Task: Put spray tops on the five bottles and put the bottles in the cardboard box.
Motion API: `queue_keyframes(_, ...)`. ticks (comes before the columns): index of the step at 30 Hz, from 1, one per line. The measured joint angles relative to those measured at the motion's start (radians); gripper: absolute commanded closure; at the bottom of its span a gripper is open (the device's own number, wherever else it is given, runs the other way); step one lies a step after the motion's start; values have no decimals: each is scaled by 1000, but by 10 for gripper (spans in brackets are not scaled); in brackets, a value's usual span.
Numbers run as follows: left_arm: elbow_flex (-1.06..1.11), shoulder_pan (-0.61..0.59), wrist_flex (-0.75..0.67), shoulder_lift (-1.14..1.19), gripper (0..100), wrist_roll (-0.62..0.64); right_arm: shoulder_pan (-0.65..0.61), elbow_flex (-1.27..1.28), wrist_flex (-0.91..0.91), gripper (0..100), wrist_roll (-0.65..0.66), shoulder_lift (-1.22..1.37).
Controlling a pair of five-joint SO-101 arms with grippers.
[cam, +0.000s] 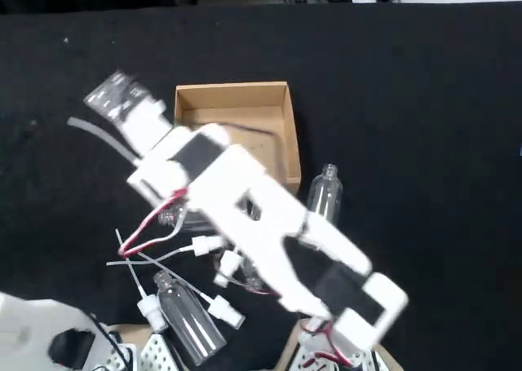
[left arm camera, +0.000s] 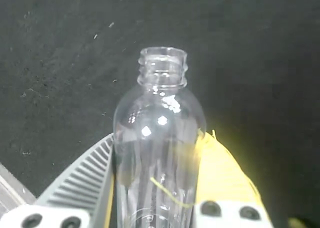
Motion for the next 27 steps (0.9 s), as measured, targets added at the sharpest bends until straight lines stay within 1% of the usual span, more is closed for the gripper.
queue_keyframes(2,3,44,35,-83,970,29,38,0,54,987,0,-84)
queue_keyframes(5,77,100,51,-212,970,55,109,9,106,987,0,-207)
queue_keyframes(8,213,161,38,-361,970,77,175,94,118,987,0,-336)
queue_keyframes(10,338,203,0,-474,970,94,232,180,118,986,0,-419)
queue_keyframes(14,624,279,-143,-733,970,140,388,341,115,986,28,-571)
queue_keyframes(17,830,379,-270,-937,971,192,555,420,114,986,57,-647)
queue_keyframes(23,1163,588,-516,-1275,971,345,934,531,114,986,127,-666)
queue_keyframes(27,1327,666,-671,-1416,971,440,1092,575,107,986,158,-661)
